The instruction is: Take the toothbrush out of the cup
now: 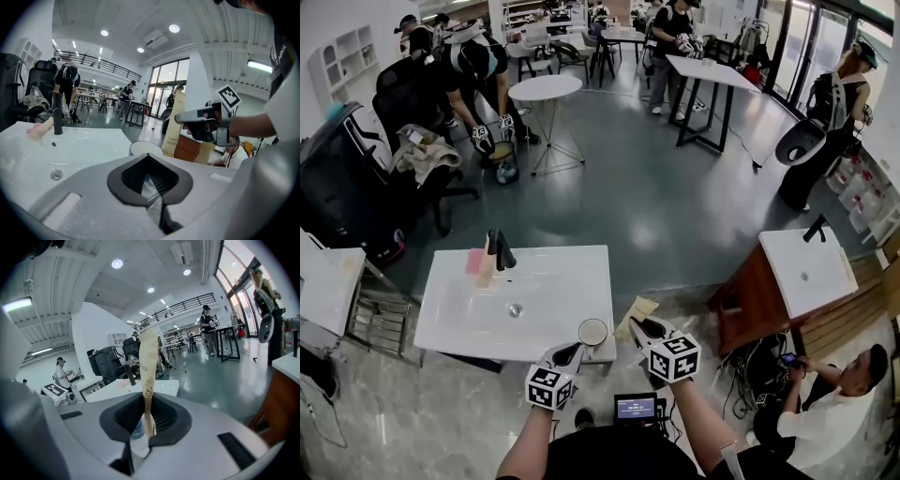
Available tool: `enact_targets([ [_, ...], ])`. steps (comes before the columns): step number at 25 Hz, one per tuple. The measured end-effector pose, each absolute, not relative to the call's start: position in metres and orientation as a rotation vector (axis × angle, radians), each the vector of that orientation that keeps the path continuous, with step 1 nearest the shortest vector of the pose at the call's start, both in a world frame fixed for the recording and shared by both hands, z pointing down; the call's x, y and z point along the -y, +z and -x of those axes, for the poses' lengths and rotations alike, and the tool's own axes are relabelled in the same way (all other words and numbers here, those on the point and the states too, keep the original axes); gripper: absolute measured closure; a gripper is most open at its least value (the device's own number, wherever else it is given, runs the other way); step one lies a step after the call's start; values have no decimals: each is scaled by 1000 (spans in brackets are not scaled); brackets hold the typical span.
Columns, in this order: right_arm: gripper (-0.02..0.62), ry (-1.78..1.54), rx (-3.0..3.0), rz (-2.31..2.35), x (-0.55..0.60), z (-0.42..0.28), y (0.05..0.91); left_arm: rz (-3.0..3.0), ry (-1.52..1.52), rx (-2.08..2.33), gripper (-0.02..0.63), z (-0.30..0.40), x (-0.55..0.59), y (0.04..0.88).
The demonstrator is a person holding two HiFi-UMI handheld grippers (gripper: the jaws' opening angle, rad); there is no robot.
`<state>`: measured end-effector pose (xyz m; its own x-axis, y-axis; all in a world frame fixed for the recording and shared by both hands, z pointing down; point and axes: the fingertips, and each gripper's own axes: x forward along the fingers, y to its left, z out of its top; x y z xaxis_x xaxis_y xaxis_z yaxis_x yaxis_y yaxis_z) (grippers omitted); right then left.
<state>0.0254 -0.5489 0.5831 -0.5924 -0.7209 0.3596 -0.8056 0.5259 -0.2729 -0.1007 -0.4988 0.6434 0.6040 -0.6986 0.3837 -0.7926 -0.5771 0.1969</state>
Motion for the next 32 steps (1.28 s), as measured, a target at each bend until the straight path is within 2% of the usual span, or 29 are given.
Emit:
enact_targets([
  [11, 549, 631, 2511, -1235, 534, -19, 611, -2442, 397, 1216, 596, 108, 491, 657],
  [32, 555, 552, 2507, -1169, 533, -7, 607, -2447, 401, 1287, 595, 115, 504, 647],
])
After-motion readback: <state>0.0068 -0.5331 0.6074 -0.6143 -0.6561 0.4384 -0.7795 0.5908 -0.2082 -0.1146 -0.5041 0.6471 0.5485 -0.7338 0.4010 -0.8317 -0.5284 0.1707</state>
